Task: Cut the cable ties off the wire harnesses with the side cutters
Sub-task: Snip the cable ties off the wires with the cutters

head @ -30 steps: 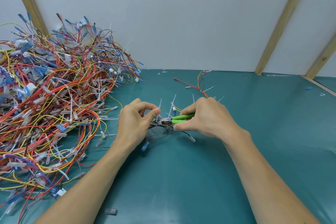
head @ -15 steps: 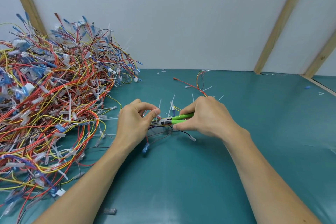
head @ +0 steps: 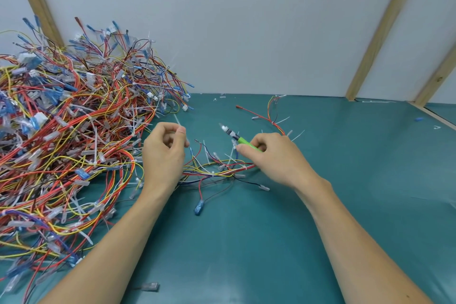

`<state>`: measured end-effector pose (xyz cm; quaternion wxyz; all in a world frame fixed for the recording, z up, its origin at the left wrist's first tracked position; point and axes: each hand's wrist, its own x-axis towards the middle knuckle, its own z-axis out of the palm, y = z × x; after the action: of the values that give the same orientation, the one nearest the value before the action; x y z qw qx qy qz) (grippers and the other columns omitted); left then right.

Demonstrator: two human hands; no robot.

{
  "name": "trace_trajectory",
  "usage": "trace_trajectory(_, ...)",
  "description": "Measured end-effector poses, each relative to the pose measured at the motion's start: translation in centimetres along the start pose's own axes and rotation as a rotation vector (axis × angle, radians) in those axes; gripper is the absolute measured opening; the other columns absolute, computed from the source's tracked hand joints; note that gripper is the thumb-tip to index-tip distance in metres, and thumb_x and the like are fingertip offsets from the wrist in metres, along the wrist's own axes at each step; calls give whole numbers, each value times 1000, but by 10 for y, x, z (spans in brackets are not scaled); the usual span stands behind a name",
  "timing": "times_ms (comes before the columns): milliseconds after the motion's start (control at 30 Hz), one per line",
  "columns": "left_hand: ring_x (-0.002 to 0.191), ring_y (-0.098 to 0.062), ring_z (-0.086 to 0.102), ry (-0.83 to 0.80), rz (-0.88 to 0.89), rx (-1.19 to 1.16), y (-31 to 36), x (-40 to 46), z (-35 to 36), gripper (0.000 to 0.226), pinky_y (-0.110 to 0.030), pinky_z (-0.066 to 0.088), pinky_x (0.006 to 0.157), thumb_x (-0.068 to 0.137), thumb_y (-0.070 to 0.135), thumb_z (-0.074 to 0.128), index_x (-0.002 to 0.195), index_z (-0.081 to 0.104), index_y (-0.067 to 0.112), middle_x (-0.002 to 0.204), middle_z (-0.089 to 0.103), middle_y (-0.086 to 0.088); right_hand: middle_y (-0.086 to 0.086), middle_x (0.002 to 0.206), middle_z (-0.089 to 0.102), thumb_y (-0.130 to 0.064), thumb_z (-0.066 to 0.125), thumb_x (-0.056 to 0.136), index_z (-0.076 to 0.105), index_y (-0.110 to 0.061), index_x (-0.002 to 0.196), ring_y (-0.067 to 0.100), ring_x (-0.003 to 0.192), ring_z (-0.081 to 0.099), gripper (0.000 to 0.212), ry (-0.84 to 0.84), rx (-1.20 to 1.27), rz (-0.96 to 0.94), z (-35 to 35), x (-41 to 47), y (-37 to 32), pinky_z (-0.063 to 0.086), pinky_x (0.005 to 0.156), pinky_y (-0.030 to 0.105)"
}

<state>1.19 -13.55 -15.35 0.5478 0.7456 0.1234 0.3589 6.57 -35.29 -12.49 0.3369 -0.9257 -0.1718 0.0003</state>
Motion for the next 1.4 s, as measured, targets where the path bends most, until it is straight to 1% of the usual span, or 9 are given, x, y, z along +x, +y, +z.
trace_trajectory(167,56,-13,58,-143,-76,242,-6,-2,2,12,-32,46,61,92,28,68,81,71,24,69,71,4,2,79,70,-22,65,85,60,-22,82,31,82,65,6,-67,199,-32,3,-3,-8,54,80,47)
trace_trajectory(367,73,-16,66,-86,-5,562,-2,-1,-6,10,-33,51,63,88,38,70,80,70,32,71,67,20,-6,90,78,-34,63,65,63,-23,88,19,76,67,25,-217,210,-24,12,-8,-13,52,70,36)
trace_trajectory(467,82,-19,66,-104,25,629,-2,-2,-6,10,-35,52,68,90,30,66,98,71,34,85,70,21,-18,87,77,-19,72,72,63,-23,91,5,73,65,21,-251,149,-14,16,-6,-8,54,71,33)
trace_trajectory(533,98,-19,62,-199,-9,659,-2,-1,-6,44,-39,51,83,87,15,61,127,61,34,107,69,20,-20,85,76,-16,75,74,62,-23,92,6,82,68,24,-228,108,-9,18,-4,-6,57,79,37)
trace_trajectory(600,109,-20,55,-249,15,701,-3,-2,-5,54,-40,46,91,83,8,59,132,56,29,117,63,14,-14,87,77,-18,77,74,60,-25,91,14,89,68,24,-188,70,0,20,-3,-5,57,84,41)
trace_trajectory(767,87,-15,51,-377,218,674,5,-9,0,12,-36,35,79,88,25,66,84,67,36,84,59,18,-3,88,75,-25,76,77,60,-24,88,24,85,68,20,-98,118,47,19,0,2,55,77,41)
trace_trajectory(900,88,-11,49,-507,377,626,9,-16,4,6,-36,33,78,90,42,70,94,71,39,89,60,20,-3,89,76,-17,77,82,59,-23,86,6,63,59,20,-68,309,65,13,3,3,44,59,28)
trace_trajectory(1067,87,-7,59,-459,380,429,11,-13,1,20,-41,46,87,83,27,82,97,69,33,83,66,23,5,96,75,-9,80,84,58,-20,86,15,86,66,25,-67,508,123,10,6,4,51,90,36)
trace_trajectory(1400,88,-15,59,-321,465,447,7,-12,3,15,-43,43,87,91,18,73,101,65,27,92,66,13,-9,85,77,-11,82,82,61,-19,91,7,79,68,24,-55,462,78,15,7,4,50,82,29)
